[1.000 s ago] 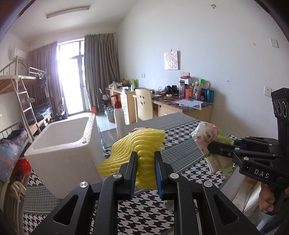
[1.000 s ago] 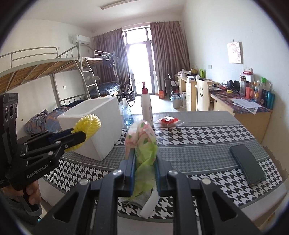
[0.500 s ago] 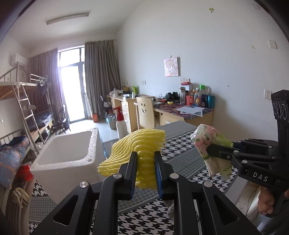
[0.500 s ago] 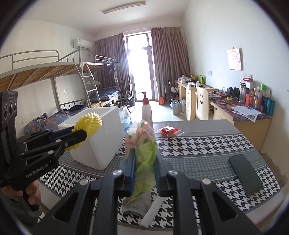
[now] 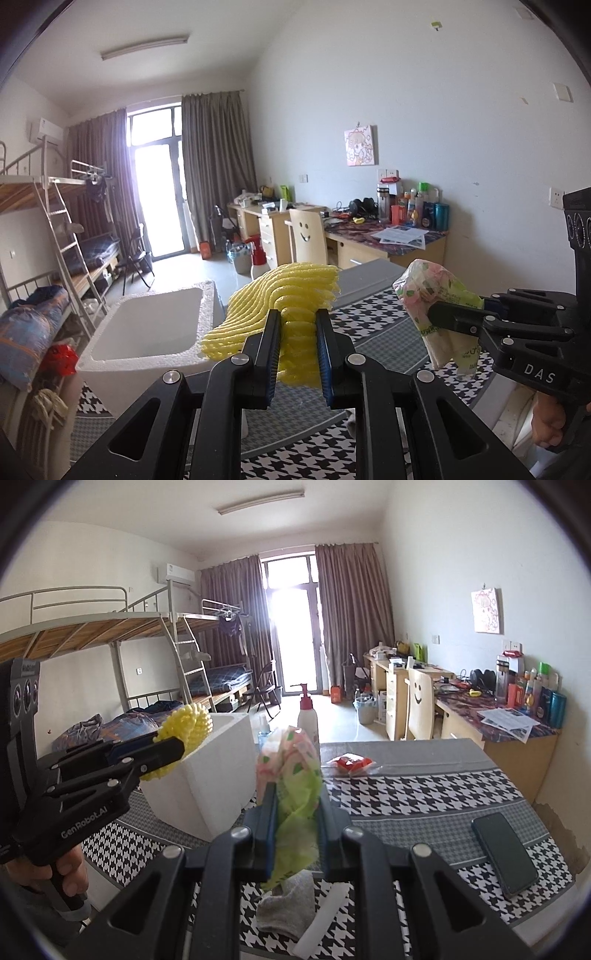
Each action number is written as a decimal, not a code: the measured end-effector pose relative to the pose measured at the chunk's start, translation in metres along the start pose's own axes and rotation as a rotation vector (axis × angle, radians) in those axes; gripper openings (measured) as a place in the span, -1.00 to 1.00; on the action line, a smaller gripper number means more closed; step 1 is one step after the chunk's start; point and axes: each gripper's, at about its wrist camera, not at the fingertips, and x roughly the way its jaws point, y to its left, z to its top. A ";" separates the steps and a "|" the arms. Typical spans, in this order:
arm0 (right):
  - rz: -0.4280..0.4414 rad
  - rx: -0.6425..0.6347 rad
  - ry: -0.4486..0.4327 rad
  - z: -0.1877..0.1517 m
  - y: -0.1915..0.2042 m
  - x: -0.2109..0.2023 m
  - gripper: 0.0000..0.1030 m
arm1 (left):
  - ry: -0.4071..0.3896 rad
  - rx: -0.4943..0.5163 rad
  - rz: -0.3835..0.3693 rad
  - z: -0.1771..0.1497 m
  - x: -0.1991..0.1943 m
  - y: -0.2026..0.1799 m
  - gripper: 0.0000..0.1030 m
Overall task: Organize soft objects
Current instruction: 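Lift the sponge with the left tool while the right tool carries the bag toward the foam box, then open the left tool over the foam box to drop the yellow sponge, then move the right tool over the foam box and open it to drop the bag, then move both tools back from the foam box toward the table, then move the left tool toward the grey sock while the right tool approaches the white foam strip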
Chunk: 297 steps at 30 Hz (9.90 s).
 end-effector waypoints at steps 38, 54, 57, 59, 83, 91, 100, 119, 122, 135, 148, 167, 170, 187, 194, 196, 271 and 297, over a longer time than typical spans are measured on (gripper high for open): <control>0.091 -0.045 -0.027 0.035 0.019 0.026 -0.57 | -0.050 -0.048 0.162 0.020 0.007 0.039 -0.61; 0.171 -0.073 -0.013 0.054 0.039 0.050 -0.57 | -0.030 -0.074 0.239 0.022 0.014 0.062 -0.61; 0.181 -0.078 -0.011 0.057 0.040 0.053 -0.57 | -0.030 -0.083 0.252 0.022 0.014 0.066 -0.61; 0.188 -0.079 -0.007 0.058 0.042 0.056 -0.57 | -0.029 -0.087 0.260 0.022 0.014 0.068 -0.61; 0.228 -0.121 0.055 0.071 0.075 0.085 -0.57 | 0.024 -0.128 0.314 0.023 0.040 0.090 -0.61; 0.224 -0.132 0.068 0.075 0.083 0.093 -0.57 | 0.050 -0.133 0.322 0.025 0.052 0.098 -0.61; 0.211 -0.134 0.078 0.079 0.088 0.099 -0.57 | 0.095 -0.145 0.311 0.023 0.069 0.101 -0.61; 0.178 -0.123 0.106 0.078 0.085 0.113 -0.57 | 0.144 -0.189 0.313 0.015 0.087 0.117 0.56; 0.173 -0.125 0.107 0.078 0.084 0.114 -0.57 | 0.133 -0.184 0.336 0.014 0.085 0.119 0.76; 0.177 -0.139 0.107 0.081 0.090 0.116 -0.57 | 0.074 -0.186 0.372 0.021 0.063 0.125 0.96; 0.201 -0.153 0.118 0.083 0.099 0.126 -0.57 | 0.052 -0.215 0.435 0.015 0.047 0.141 0.98; 0.236 -0.158 0.151 0.086 0.119 0.153 -0.57 | 0.035 -0.252 0.444 0.004 0.024 0.156 0.98; 0.237 -0.157 0.158 0.087 0.123 0.157 -0.57 | 0.034 -0.255 0.458 0.001 0.021 0.158 0.98; 0.230 -0.174 0.217 0.080 0.134 0.187 -0.57 | 0.043 -0.275 0.469 -0.009 0.008 0.168 0.98; 0.233 -0.132 0.235 0.079 0.127 0.194 0.17 | 0.041 -0.262 0.479 -0.011 0.007 0.168 0.98; 0.240 -0.126 0.229 0.079 0.127 0.193 0.23 | 0.045 -0.270 0.473 -0.011 0.007 0.169 0.98; 0.161 -0.084 -0.026 0.060 0.054 0.049 0.86 | -0.017 -0.193 0.277 0.004 -0.023 0.076 0.98; 0.103 -0.058 -0.035 0.038 0.028 0.025 0.86 | -0.004 -0.181 0.175 -0.006 -0.015 0.046 0.98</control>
